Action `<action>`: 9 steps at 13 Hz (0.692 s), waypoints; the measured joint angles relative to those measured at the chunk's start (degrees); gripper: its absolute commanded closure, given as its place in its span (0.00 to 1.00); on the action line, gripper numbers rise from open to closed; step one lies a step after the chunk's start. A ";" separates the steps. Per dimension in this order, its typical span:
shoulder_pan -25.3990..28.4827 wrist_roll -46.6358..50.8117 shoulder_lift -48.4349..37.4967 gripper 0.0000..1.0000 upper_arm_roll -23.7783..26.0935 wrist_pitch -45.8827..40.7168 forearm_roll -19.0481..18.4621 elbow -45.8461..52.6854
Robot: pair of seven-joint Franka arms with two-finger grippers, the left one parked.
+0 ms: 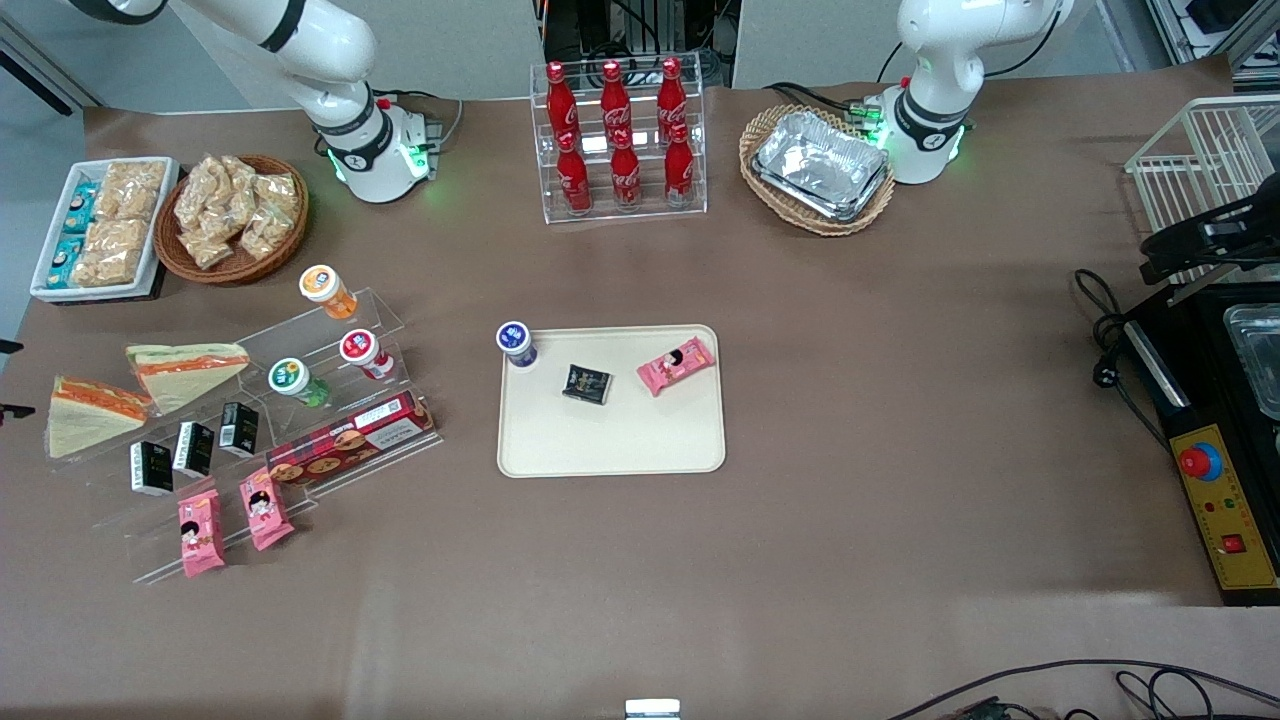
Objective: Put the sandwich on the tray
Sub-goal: 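Lower the right gripper onto a wrapped triangle sandwich and close it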
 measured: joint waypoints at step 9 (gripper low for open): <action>-0.64 -0.61 2.32 0.00 0.10 3.81 0.85 -2.62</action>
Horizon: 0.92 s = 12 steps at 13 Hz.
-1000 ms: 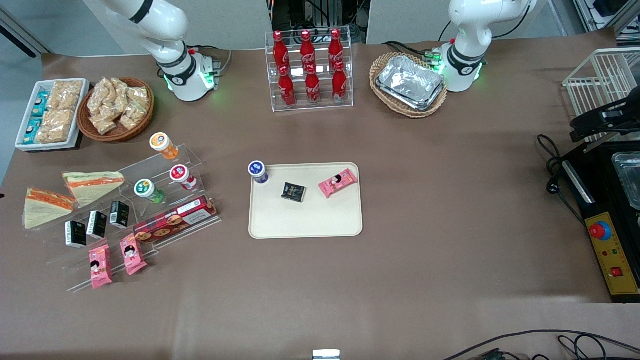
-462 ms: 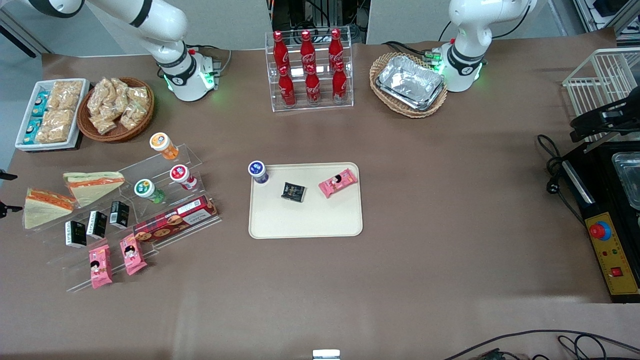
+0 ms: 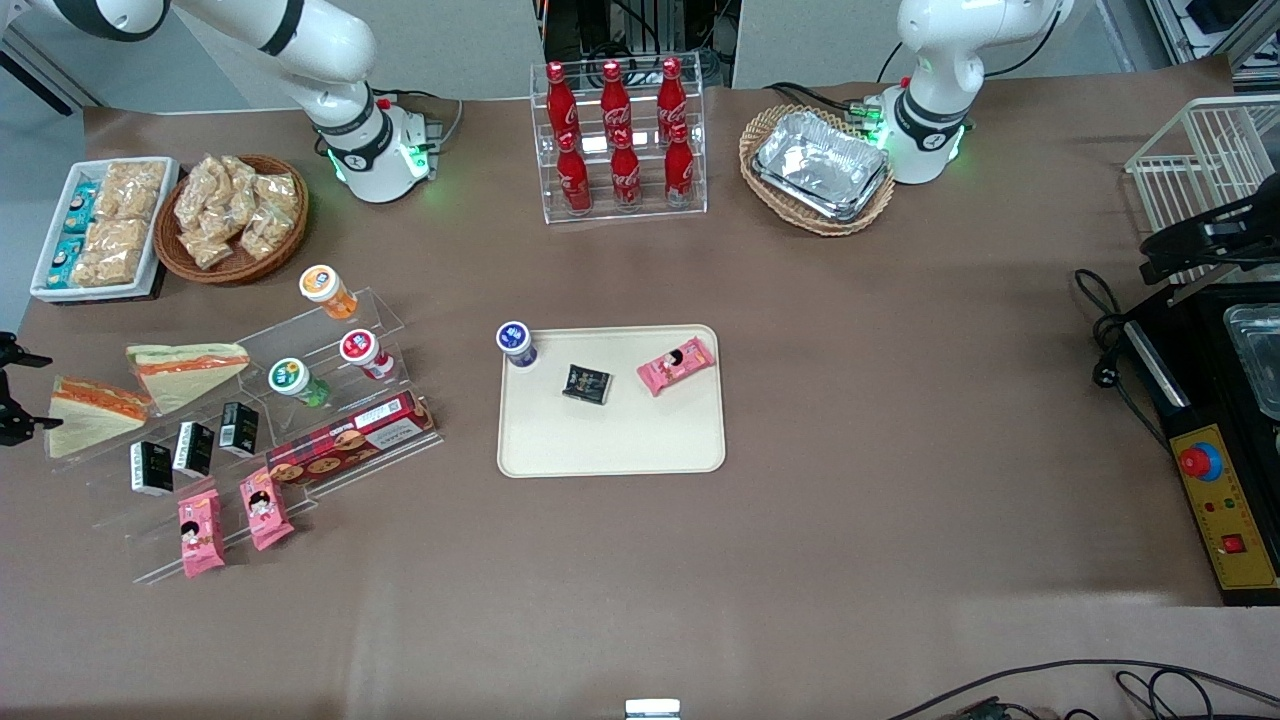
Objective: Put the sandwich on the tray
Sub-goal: 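Lower the right gripper onto a wrapped triangle sandwich and close it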
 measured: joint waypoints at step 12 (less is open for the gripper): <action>-0.46 -1.17 1.82 0.64 0.05 4.69 2.33 -3.22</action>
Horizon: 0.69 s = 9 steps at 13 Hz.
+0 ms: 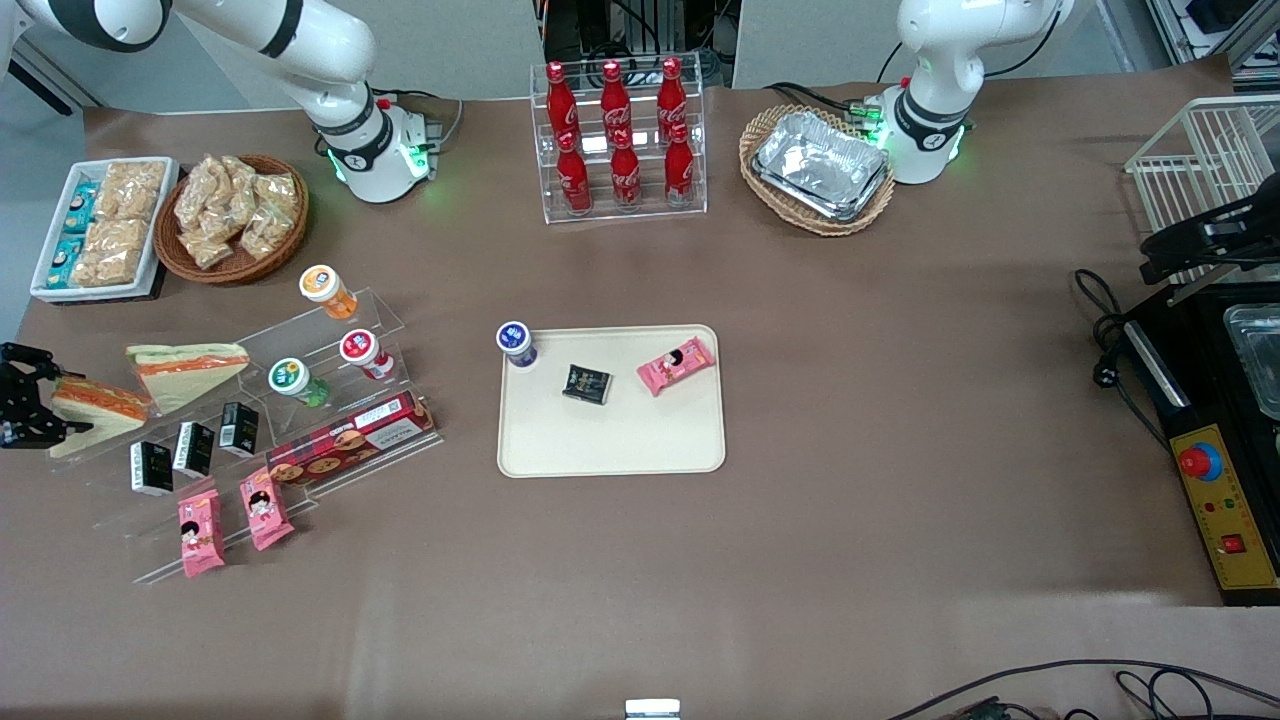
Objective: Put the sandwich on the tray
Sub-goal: 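Lower the right gripper onto a wrapped triangle sandwich and close it, then lift the wrapped sandwich out of the rack with the right gripper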
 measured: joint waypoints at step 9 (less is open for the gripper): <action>-0.03 -7.68 -0.86 0.94 0.14 -0.14 0.15 3.49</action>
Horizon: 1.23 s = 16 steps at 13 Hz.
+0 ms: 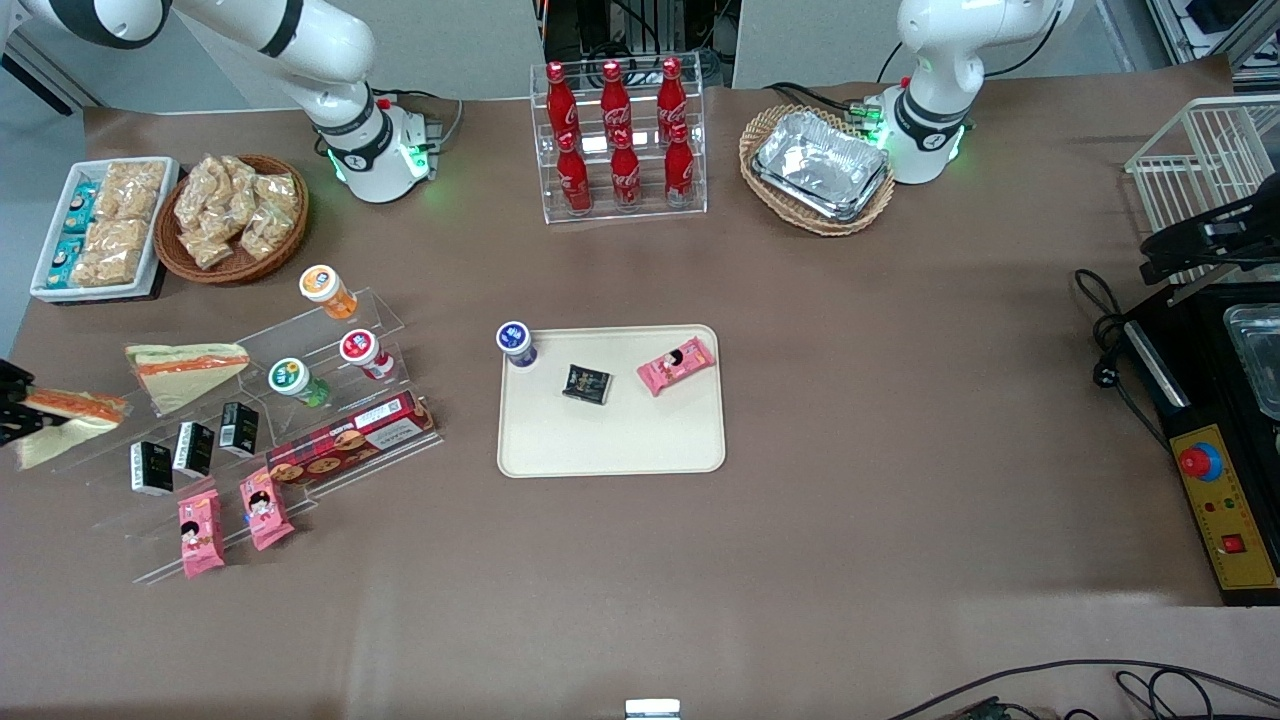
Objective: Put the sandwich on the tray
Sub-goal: 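Lift the wrapped sandwich out of the rack with the right gripper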
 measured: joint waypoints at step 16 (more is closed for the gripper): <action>12.22 -33.35 -11.09 0.92 3.09 -7.38 -2.63 6.61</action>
